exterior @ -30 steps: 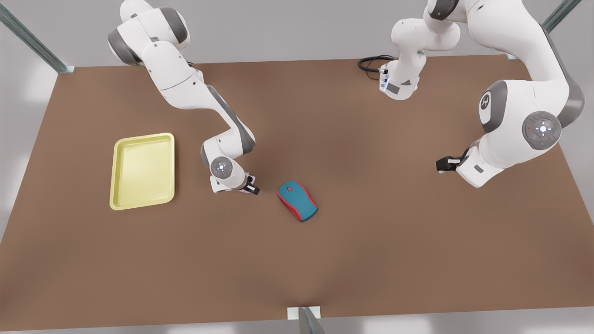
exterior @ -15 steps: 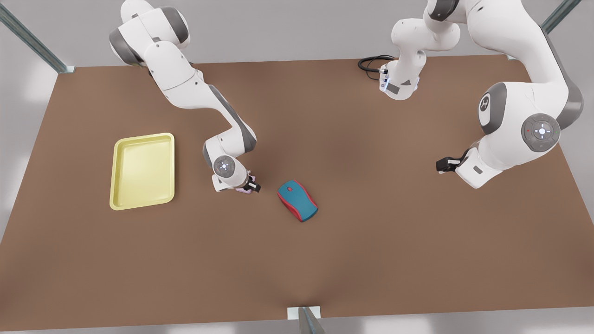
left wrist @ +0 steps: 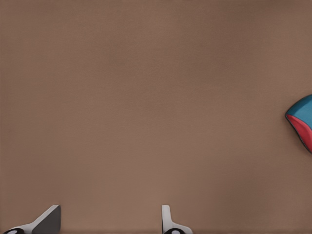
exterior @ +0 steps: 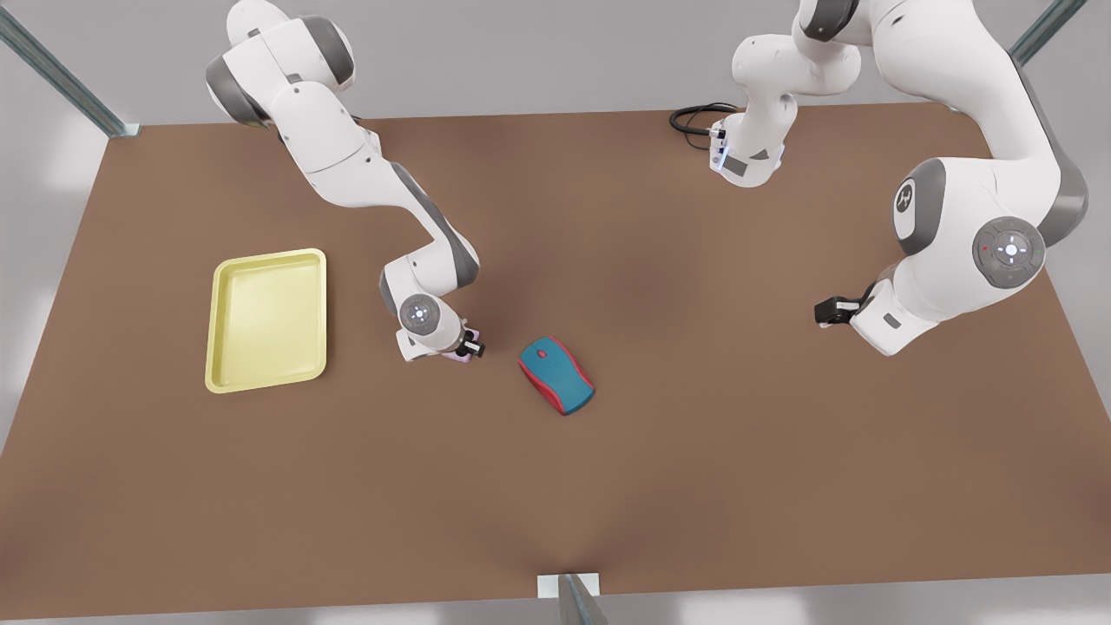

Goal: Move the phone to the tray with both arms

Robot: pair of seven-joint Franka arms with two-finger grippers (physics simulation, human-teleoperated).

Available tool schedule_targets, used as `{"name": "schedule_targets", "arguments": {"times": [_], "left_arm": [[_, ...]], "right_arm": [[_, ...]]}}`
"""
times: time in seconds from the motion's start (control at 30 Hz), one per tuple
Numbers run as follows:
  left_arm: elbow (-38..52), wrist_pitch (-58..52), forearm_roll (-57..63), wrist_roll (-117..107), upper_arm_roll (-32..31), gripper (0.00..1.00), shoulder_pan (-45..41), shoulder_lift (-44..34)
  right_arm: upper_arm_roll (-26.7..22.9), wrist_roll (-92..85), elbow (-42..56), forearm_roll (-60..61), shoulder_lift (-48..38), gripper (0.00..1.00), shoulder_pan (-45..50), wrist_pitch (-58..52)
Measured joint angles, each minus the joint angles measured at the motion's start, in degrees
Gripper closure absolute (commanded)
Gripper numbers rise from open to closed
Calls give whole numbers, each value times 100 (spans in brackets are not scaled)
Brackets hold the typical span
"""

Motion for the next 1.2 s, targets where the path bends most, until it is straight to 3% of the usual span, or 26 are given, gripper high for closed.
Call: {"name": "schedule_targets", "arguments": {"times": [0.37,0.7,0.9,0.93,1.1,1.2], "left_arm": [[2,38,-4,18,0,0,0,4],[0,95,-33,3,0,0,0,18],[5,122,-35,-7,0,0,0,47],[5,125,-35,-9,0,0,0,47],[3,139,-35,-14,0,0,0,55],[3,150,-35,-16,0,0,0,56]], "right_arm": [[-145,-268,-98,8,-577,19,-215,-396],[-367,-1701,-2047,-39,-2087,19,-2668,-651],[-657,-2857,-2305,-581,-2125,18,-3828,-674],[-744,-3039,-2310,-663,-2084,0,-3886,-674],[-828,-3809,-2284,-859,-2080,0,-3887,-689],[-814,-4167,-1694,-898,-2464,0,-3610,-1071]]}}
